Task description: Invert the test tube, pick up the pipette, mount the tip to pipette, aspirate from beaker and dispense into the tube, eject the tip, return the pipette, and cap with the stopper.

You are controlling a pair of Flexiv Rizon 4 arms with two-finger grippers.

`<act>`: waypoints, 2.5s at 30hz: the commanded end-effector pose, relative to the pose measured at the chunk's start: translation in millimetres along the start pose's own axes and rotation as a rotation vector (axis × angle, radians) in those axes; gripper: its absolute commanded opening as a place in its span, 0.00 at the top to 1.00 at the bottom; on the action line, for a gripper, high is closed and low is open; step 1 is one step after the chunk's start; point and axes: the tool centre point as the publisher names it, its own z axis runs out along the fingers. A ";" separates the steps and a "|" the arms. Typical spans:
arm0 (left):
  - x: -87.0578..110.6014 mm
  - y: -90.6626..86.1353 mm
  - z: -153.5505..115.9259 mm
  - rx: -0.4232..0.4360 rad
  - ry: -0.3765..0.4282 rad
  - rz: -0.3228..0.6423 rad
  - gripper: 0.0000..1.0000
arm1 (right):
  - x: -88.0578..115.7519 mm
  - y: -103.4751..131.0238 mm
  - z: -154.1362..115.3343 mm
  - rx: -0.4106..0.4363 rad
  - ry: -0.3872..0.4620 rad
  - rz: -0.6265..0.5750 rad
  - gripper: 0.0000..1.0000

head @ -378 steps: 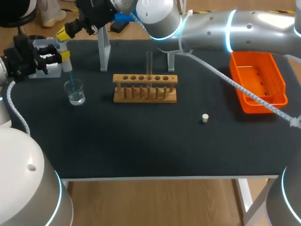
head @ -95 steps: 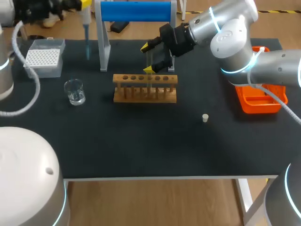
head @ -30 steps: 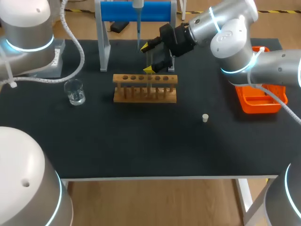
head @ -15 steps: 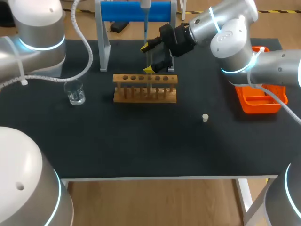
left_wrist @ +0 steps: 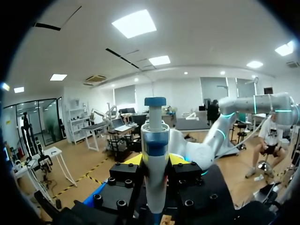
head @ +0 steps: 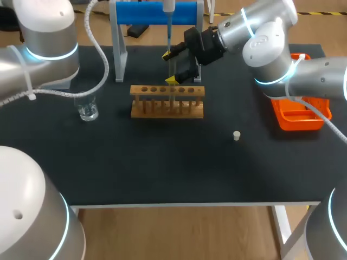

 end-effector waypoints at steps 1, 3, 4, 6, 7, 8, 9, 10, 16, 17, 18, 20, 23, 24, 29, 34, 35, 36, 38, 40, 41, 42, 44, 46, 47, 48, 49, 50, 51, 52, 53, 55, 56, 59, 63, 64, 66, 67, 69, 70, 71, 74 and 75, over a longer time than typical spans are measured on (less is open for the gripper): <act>-2.4 5.1 3.5 0.014 0.005 -0.001 1.00 | 0.1 0.2 -0.9 0.001 0.001 0.000 0.00; -2.4 6.5 4.5 0.015 0.007 -0.004 1.00 | 0.1 0.2 -0.9 0.001 0.001 0.000 0.00; -2.4 7.2 4.9 0.016 0.008 -0.006 1.00 | 0.1 0.2 -0.9 0.001 0.001 0.000 0.00; -2.4 8.4 5.7 0.016 0.010 -0.009 1.00 | 0.1 0.2 -0.9 0.001 0.001 0.000 0.00; -2.3 9.3 5.7 0.016 0.010 -0.010 1.00 | 0.1 0.2 -0.9 0.001 0.001 0.000 0.00; -2.2 10.2 5.6 0.015 0.010 -0.012 1.00 | 0.1 0.2 -0.9 0.001 0.001 0.000 0.00; -2.2 11.4 5.5 0.016 0.009 -0.017 1.00 | 0.1 0.2 -0.9 0.001 0.001 0.000 0.00; -2.3 12.9 5.4 0.016 0.008 -0.022 1.00 | 0.1 0.2 -0.9 0.001 0.001 0.000 0.00; -2.2 18.7 4.8 0.012 0.003 -0.033 1.00 | 0.1 0.2 -0.9 0.001 0.001 0.000 0.00; -2.2 19.3 4.5 0.011 0.002 -0.034 1.00 | 0.1 0.2 -0.9 0.001 0.001 0.000 0.00; -2.2 20.0 4.1 0.010 0.002 -0.035 1.00 | 0.1 0.2 -0.9 0.001 0.001 0.000 0.00; -2.4 21.2 3.3 0.006 0.000 -0.038 1.00 | 0.1 0.2 -0.9 0.001 0.001 0.000 0.00; -2.4 22.1 2.2 0.002 -0.003 -0.038 1.00 | 0.1 0.2 -0.9 0.001 0.001 0.000 0.00; -2.5 22.2 1.8 -0.001 -0.006 -0.038 1.00 | 0.1 0.2 -0.9 0.001 0.001 0.000 0.00; -3.4 22.6 0.0 -0.015 -0.015 -0.033 1.00 | 0.1 0.2 -0.9 0.001 0.001 0.000 0.00; -4.3 22.8 -0.4 -0.034 -0.020 -0.025 1.00 | 0.1 0.2 -0.9 0.001 0.001 0.000 0.00; -4.5 22.9 -0.3 -0.029 -0.022 -0.024 1.00 | 0.1 0.2 -0.9 0.001 0.001 0.000 0.00; -5.1 23.1 -0.4 -0.029 -0.024 -0.024 1.00 | 0.1 0.2 -0.9 0.001 0.001 0.000 0.00; -6.0 23.8 -0.7 -0.027 -0.031 -0.021 1.00 | 0.1 0.2 -0.9 0.001 0.001 0.000 0.00; -7.3 25.0 -1.1 -0.027 -0.036 -0.022 1.00 | 0.1 0.2 -0.9 0.001 0.001 0.000 0.00; -7.9 25.5 -1.2 -0.023 -0.043 -0.022 1.00 | 0.1 0.2 -0.9 0.001 0.001 0.000 0.00; -8.6 25.8 -1.5 -0.017 -0.046 -0.022 1.00 | 0.1 0.2 -0.9 0.001 0.001 0.000 0.00; -9.9 26.5 -2.0 -0.009 -0.046 -0.025 1.00 | 0.1 0.2 -0.9 0.001 0.001 0.000 0.00; -10.8 26.8 -1.6 0.000 -0.044 -0.026 1.00 | 0.1 0.2 -0.9 0.001 0.001 0.000 0.00; -11.2 26.8 -1.3 0.010 -0.043 -0.027 1.00 | 0.1 0.2 -0.9 0.001 0.001 0.000 0.00; -11.7 26.9 -1.2 0.014 -0.043 -0.028 1.00 | 0.1 0.2 -0.9 0.001 0.001 0.000 0.00; -12.0 26.9 -1.1 0.018 -0.043 -0.028 1.00 | 0.1 0.2 -0.9 0.001 0.001 0.000 0.00; -12.3 26.8 -0.9 0.030 -0.042 -0.030 1.00 | 0.1 0.2 -0.9 0.001 0.001 0.000 0.00; -12.6 26.8 -0.9 0.036 -0.040 -0.032 1.00 | 0.1 0.2 -0.9 0.001 0.001 0.000 0.00; -12.7 26.8 -0.9 0.041 -0.034 -0.034 1.00 | 0.1 0.2 -0.9 0.001 0.001 0.000 0.00; -13.1 26.7 -0.7 0.069 -0.026 -0.035 1.00 | 0.1 0.2 -0.9 0.001 0.001 0.000 0.00; -13.3 26.1 -1.3 0.073 -0.020 -0.034 1.00 | 0.1 0.2 -0.9 0.001 0.001 0.000 0.00; -13.3 26.1 -1.4 0.073 -0.012 -0.036 1.00 | 0.1 0.2 -0.9 0.001 0.001 0.000 0.00; -12.7 26.0 -0.9 0.075 -0.005 -0.037 1.00 | 0.1 0.2 -0.9 0.001 0.001 0.000 0.00; -11.0 26.2 -0.8 0.073 0.012 -0.044 1.00 | 0.1 0.2 -0.9 0.001 0.001 0.000 0.00; -10.6 26.3 -0.8 0.077 0.022 -0.049 1.00 | 0.1 0.2 -0.9 0.001 0.001 0.000 0.00; -9.0 26.7 0.3 0.070 0.052 -0.056 1.00 | 0.1 0.2 -0.9 0.001 0.001 0.000 0.00; -8.5 26.9 0.9 0.069 0.061 -0.057 1.00 | 0.1 0.2 -0.9 0.001 0.001 0.000 0.00; -7.3 27.0 1.5 0.065 0.076 -0.058 1.00 | 0.1 0.2 -0.9 0.001 0.001 0.000 0.00; -7.0 27.1 1.7 0.061 0.077 -0.059 1.00 | 0.1 0.2 -0.9 0.001 0.001 0.000 0.00; -6.5 27.1 1.7 0.050 0.080 -0.057 1.00 | 0.1 0.2 -0.9 0.001 0.001 0.000 0.00; -5.6 26.9 2.1 0.026 0.082 -0.050 1.00 | 0.1 0.2 -0.9 0.001 0.001 0.000 0.00; -5.4 26.8 2.1 0.027 0.082 -0.050 1.00 | 0.1 0.2 -0.9 0.001 0.001 0.000 0.00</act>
